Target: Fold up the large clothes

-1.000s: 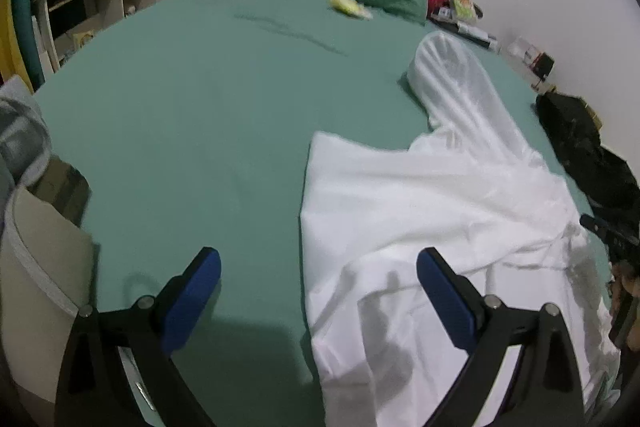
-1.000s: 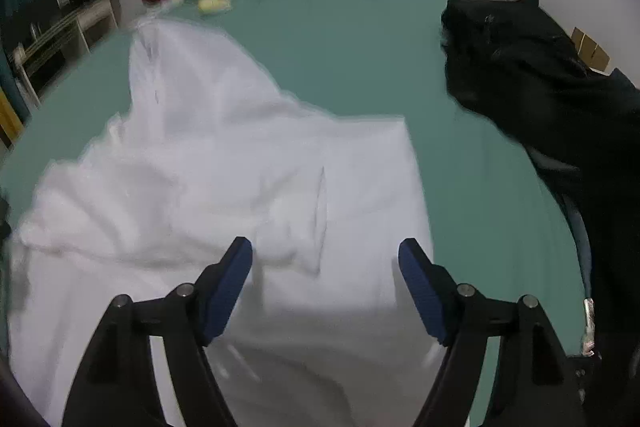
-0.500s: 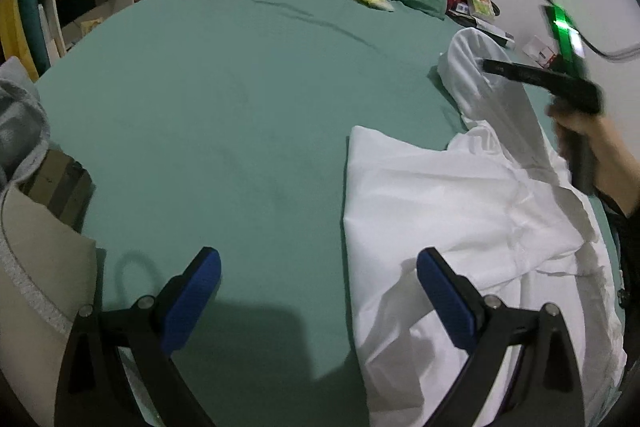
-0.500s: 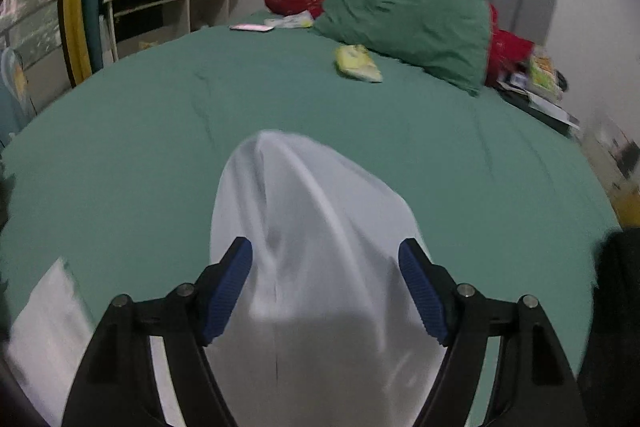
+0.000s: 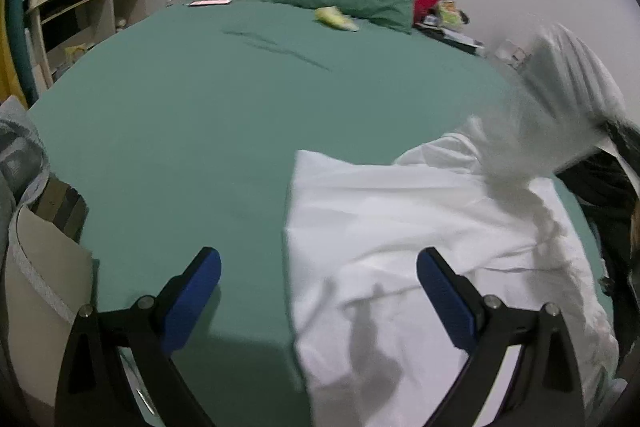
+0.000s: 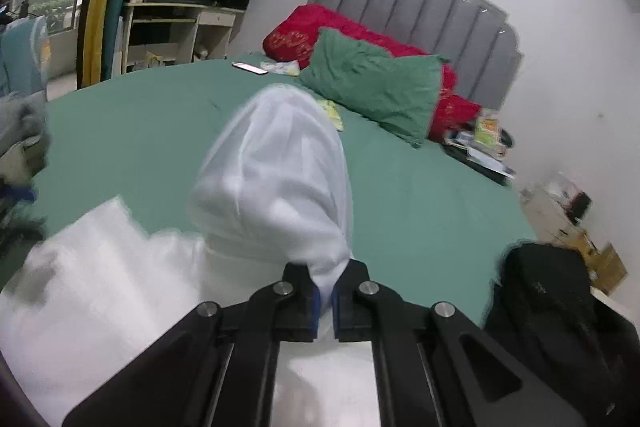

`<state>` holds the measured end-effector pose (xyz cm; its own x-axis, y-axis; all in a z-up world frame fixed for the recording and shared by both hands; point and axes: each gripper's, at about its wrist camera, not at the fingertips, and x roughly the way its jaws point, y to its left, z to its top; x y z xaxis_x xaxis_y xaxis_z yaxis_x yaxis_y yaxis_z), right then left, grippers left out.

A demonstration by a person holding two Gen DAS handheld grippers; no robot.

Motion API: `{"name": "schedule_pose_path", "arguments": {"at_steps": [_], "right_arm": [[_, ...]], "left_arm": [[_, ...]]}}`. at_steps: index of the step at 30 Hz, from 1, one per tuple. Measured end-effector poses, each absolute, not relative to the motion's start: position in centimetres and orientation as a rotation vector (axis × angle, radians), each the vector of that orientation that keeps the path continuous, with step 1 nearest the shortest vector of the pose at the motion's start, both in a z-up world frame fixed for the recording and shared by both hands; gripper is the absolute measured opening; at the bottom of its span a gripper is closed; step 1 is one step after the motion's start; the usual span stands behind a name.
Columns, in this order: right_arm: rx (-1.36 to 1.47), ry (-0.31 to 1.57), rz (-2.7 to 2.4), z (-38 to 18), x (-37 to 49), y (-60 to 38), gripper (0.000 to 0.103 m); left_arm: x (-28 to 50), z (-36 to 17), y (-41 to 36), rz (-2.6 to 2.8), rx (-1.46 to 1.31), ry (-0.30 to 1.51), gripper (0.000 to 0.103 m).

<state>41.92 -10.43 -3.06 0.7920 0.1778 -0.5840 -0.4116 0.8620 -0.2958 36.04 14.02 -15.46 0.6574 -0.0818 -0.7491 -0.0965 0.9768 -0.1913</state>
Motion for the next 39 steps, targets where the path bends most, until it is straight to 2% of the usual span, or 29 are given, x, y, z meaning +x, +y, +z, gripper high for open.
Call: {"name": "schedule_pose_path", "arguments": {"at_steps": [3,5,6,7,9,11,16,18,23,25,27,28,35,39], "right_arm": [[-0.423,0.652,0.307,-5.8,35.9,-12.5,0.005],[-0.412,0.756,0.35,-9.6,31.4,-13.4,0.022],[-0.421,0.839,0.35,-11.8,29.5,-13.7,0.05],[-0.426,0.879,0.339,-12.9,28.1,-13.9,0.067],[-0.414,0.929,0.346,-14.3,25.3,-14.3,0.067],[-0.416,0.904,0.331,-13.5,23.8,-14.2,0.067],[-0.362,0.722,0.351,-7.8,24.9,-11.7,0.067],[-0.365,0.693,0.352,-7.3,26.7,-10.5,0.067],[-0.274,0.82,0.344,-12.2,31.9,-11.0,0.066],[-0.242,0.873,0.344,-14.0,33.7,-10.9,0.058],[-0.175,0.975,0.342,-16.6,35.5,-11.5,0.055],[-0.151,0.967,0.346,-16.9,36.0,-11.7,0.055],[-0.186,0.9,0.349,-12.2,32.9,-13.3,0.057],[-0.204,0.86,0.305,-8.9,29.8,-16.6,0.065]], "left_arm": [[35.2,-15.0,12.3,-0.022,-0.202,0.85,0.099],[34.9,-15.0,11.3,-0.048,-0.19,0.858,0.099],[34.7,-15.0,10.7,-0.063,-0.186,0.862,0.099],[34.5,-15.1,10.2,-0.075,-0.178,0.866,0.099],[34.1,-15.3,9.3,-0.093,-0.154,0.872,0.099],[33.8,-15.5,8.6,-0.105,-0.141,0.877,0.099],[33.4,-16.1,8.3,-0.131,-0.151,0.899,0.099],[33.4,-16.2,8.5,-0.133,-0.165,0.906,0.099],[33.6,-17.3,9.2,-0.123,-0.206,0.944,0.099],[33.6,-18.0,9.6,-0.112,-0.214,0.962,0.099],[33.5,-18.7,9.9,-0.102,-0.215,0.978,0.099],[33.4,-18.9,9.9,-0.097,-0.213,0.981,0.099],[31.6,-17.0,9.2,-0.066,-0.194,0.912,0.099],[28.6,-15.6,8.8,-0.024,-0.213,0.879,0.099]]}}
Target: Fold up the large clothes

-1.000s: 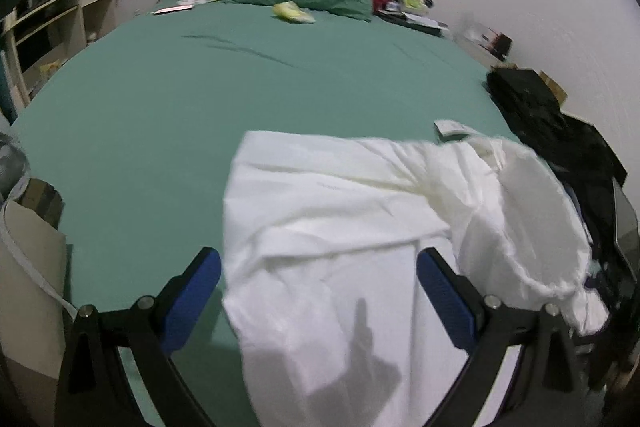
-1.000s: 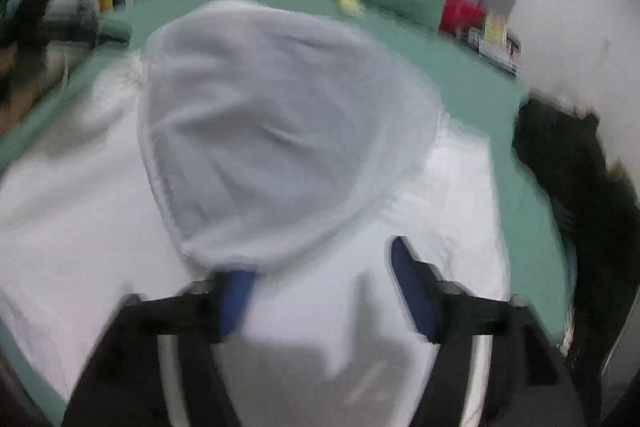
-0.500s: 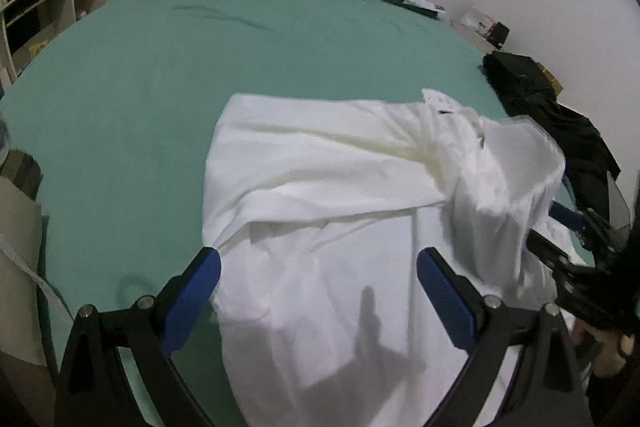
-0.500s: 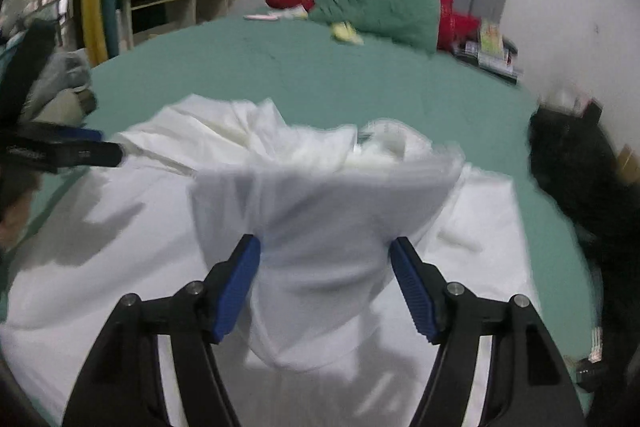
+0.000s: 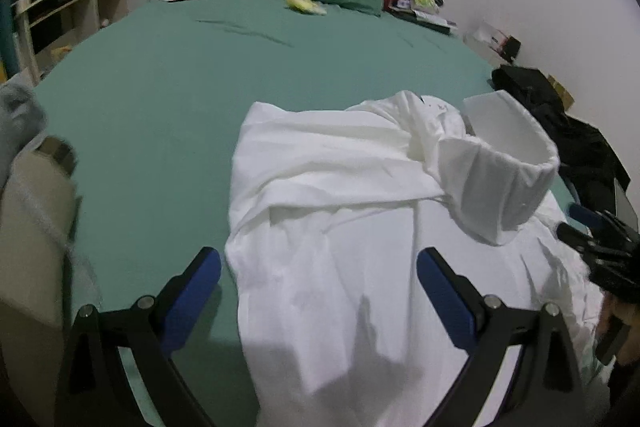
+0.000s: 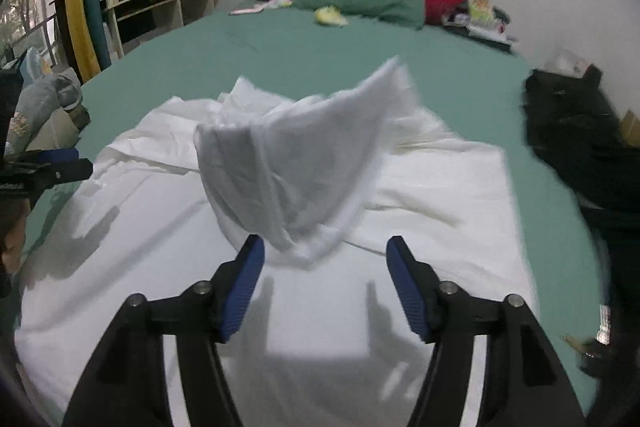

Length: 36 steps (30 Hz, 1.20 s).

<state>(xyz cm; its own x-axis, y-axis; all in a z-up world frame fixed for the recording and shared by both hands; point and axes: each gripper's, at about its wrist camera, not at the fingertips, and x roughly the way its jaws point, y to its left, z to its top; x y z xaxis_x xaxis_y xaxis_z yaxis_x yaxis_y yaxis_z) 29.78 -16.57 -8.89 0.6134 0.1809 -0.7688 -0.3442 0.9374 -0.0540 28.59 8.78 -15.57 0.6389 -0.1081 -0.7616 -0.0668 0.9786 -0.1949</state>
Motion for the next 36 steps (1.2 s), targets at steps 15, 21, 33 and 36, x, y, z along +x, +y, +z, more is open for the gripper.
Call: {"name": "schedule_pose_path", "arguments": {"at_steps": [15,21,33,36], "right_arm": [[0.191,1.045,0.138,-12.8,19.5,-35.3,0.07],[0.159,1.049,0.156,-13.9,16.8,-33.8,0.017],[0.474,0.926,0.197,-10.1,11.9,-35.8,0.005],[0.494,0.894,0.203,-8.4,10.2,-36.0,0.005]], "left_arm": [[16.4,-19.1,8.0,0.122,-0.318,1.034,0.099],[14.8,-20.5,5.7,0.125,-0.173,1.072,0.099],[11.8,-19.1,4.1,0.006,-0.135,1.072,0.007],[10.4,-17.8,4.3,-0.025,-0.187,1.065,0.003]]}}
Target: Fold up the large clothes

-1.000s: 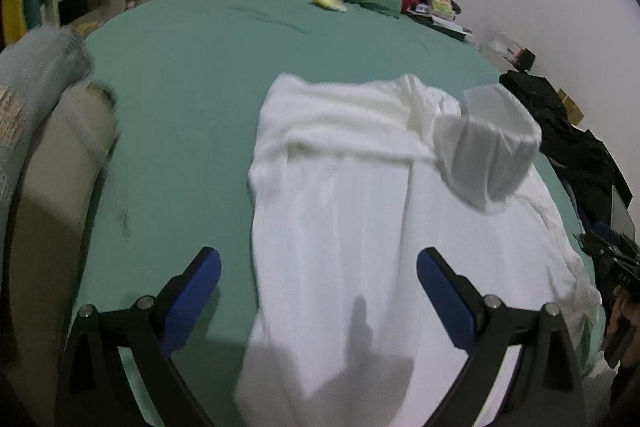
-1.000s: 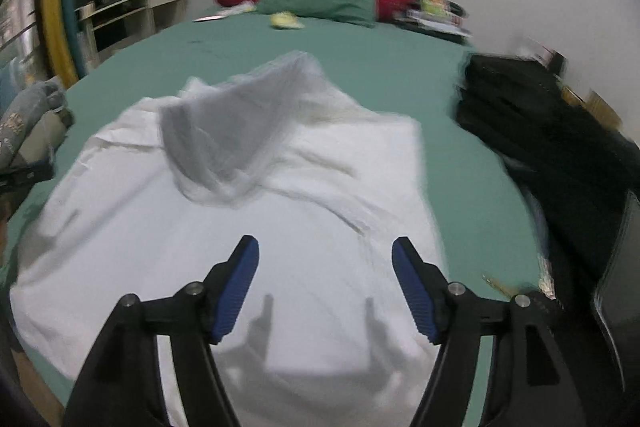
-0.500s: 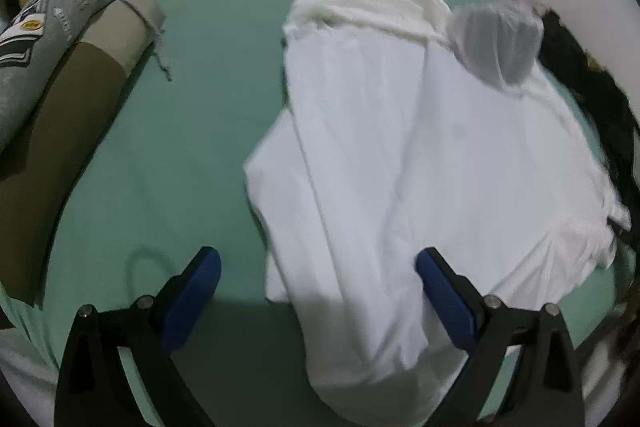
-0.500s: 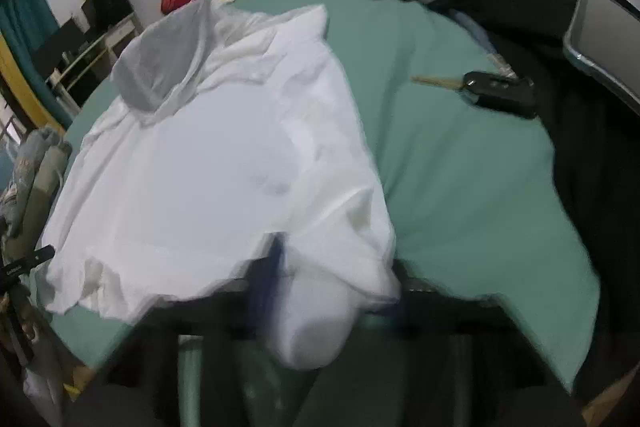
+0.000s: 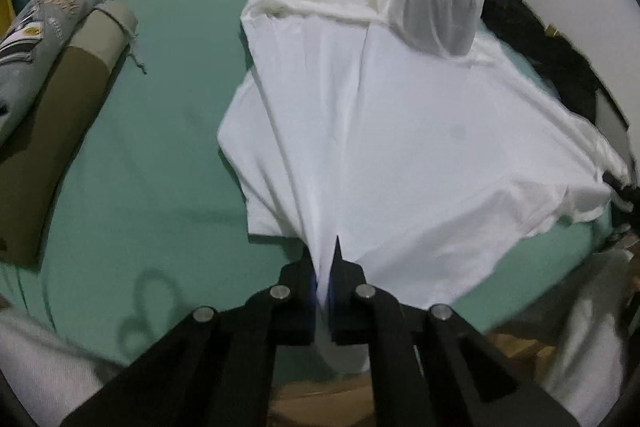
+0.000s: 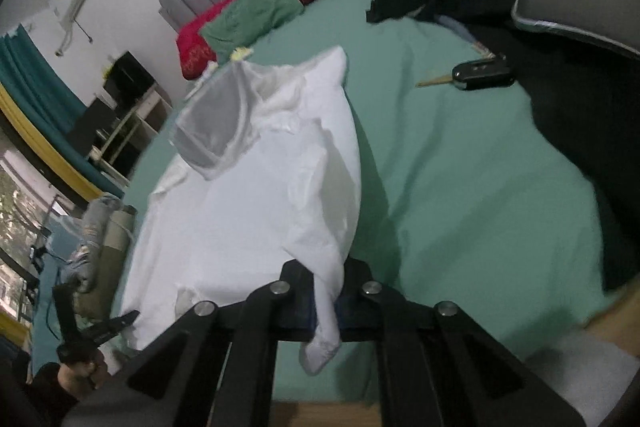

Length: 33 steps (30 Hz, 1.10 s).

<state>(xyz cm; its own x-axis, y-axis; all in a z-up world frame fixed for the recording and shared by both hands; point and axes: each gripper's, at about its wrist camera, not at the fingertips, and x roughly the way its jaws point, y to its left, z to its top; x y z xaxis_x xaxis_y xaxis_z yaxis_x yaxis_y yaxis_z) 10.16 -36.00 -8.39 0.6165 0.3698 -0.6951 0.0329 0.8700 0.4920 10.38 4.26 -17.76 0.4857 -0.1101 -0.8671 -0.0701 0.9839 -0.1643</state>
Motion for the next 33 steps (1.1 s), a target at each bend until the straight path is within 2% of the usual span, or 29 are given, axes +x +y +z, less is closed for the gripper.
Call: {"name": "schedule_pose_path", "arguments": {"at_steps": [18,25,33], "right_arm": [[0.562,0.738,0.275,2.5,-0.4,-37.9,0.005],[0.609,0.652,0.316,5.2,1.7,-38.0,0.006],[0.582,0.527,0.319,7.6,12.4,-37.2,0.006]], "left_arm": [[3.6,-5.9,7.8,-0.088,-0.306,0.91,0.003],[7.4,-2.7,8.9,-0.105,-0.367,0.849,0.003],[19.2,0.5,8.5,-0.09,-0.332,0.742,0.003]]}}
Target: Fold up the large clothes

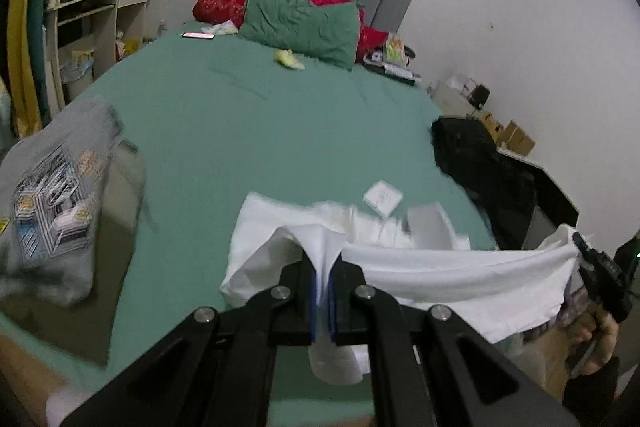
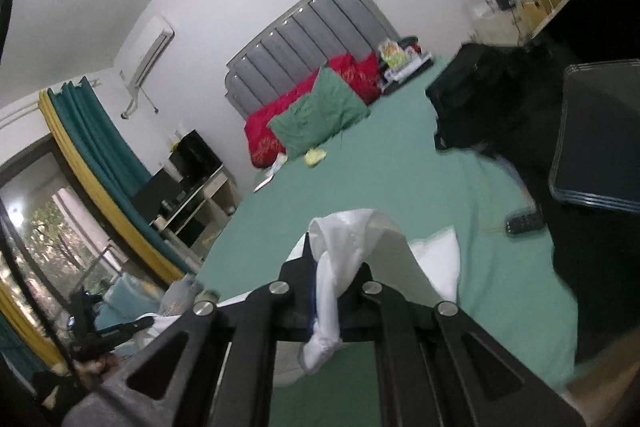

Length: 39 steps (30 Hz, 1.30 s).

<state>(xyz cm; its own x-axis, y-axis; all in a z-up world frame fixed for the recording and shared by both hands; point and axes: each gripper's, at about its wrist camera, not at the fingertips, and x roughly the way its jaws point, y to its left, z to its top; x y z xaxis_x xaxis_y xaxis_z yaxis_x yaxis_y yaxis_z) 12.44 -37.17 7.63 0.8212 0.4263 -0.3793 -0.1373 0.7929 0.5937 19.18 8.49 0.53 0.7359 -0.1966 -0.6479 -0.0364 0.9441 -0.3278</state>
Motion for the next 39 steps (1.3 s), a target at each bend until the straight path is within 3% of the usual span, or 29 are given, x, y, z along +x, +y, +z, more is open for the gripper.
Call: {"name": "schedule_pose_path", "arguments": {"at_steps": [6,7,8,9,10,11,12,19,24,26,27,28,29,30,31,34,36,37,38,39], "right_arm": [[0.563,0.549,0.236,5.0,23.3,-36.2,0.008],[0.547,0.558,0.226,3.9,24.9,-35.9,0.01],[0.527,0.585,0.21,2.4,26.8,-35.6,0.012],[0.518,0.623,0.186,1.0,28.3,-35.5,0.027],[0.515,0.663,0.168,-0.6,29.7,-35.4,0.058],[0.525,0.697,0.164,-2.3,30.8,-35.3,0.07],[0.539,0.713,0.17,-3.7,31.3,-35.4,0.076],[0.479,0.735,0.086,-6.9,26.3,-36.0,0.076],[0.493,0.888,0.073,-12.5,22.2,-35.8,0.076],[0.533,0.898,0.125,-13.8,22.1,-35.5,0.076],[0.53,0.88,0.148,-13.7,22.1,-35.3,0.07],[0.52,0.886,0.176,-14.0,22.3,-35.0,0.034],[0.524,0.939,0.205,-14.8,22.8,-34.6,0.01],[0.542,0.96,0.219,-15.5,22.9,-34.5,0.008],[0.546,0.954,0.221,-15.4,22.8,-34.5,0.007],[0.516,0.927,0.191,-14.0,22.0,-34.8,0.007],[0.497,0.899,0.175,-13.1,21.1,-34.9,0.007],[0.497,0.883,0.176,-12.6,20.5,-35.2,0.007],[0.497,0.875,0.179,-12.4,20.2,-35.3,0.007],[0.494,0.871,0.18,-12.1,20.2,-35.1,0.007]], "left_arm": [[29.3,-1.6,9.5,-0.052,-0.384,0.744,0.005],[30.9,-2.4,9.9,-0.053,-0.403,0.76,0.014],[32.4,-3.5,10.4,-0.039,-0.416,0.784,0.043],[34.3,-5.2,11.1,0.008,-0.426,0.816,0.062],[34.9,-6.2,11.8,0.037,-0.44,0.825,0.087],[35.5,-7.5,12.7,0.089,-0.462,0.841,0.09],[35.4,-8.3,13.1,0.114,-0.468,0.853,0.09],[31.0,-13.4,14.2,0.127,-0.415,0.937,0.093],[28.8,-18.8,12.7,0.112,-0.339,1.073,0.093],[28.1,-20.7,12.0,0.095,-0.337,1.113,0.089],[27.5,-20.7,11.4,0.117,-0.274,1.065,0.081],[27.3,-20.6,10.9,0.122,-0.228,1.056,0.055],[26.9,-20.5,10.4,0.123,-0.179,1.043,0.029],[26.6,-20.3,10.2,0.095,-0.196,1.046,0.013],[26.4,-20.2,10.1,0.091,-0.203,1.06,0.008],[24.9,-18.6,9.2,0.147,-0.13,1.043,0.008],[23.8,-17.3,9.1,0.21,-0.097,1.026,0.015],[23.2,-16.6,9.2,0.259,-0.097,1.023,0.027],[22.7,-15.7,9.1,0.31,-0.103,1.017,0.054],[22.1,-14.7,8.9,0.322,-0.121,0.985,0.064]]}}
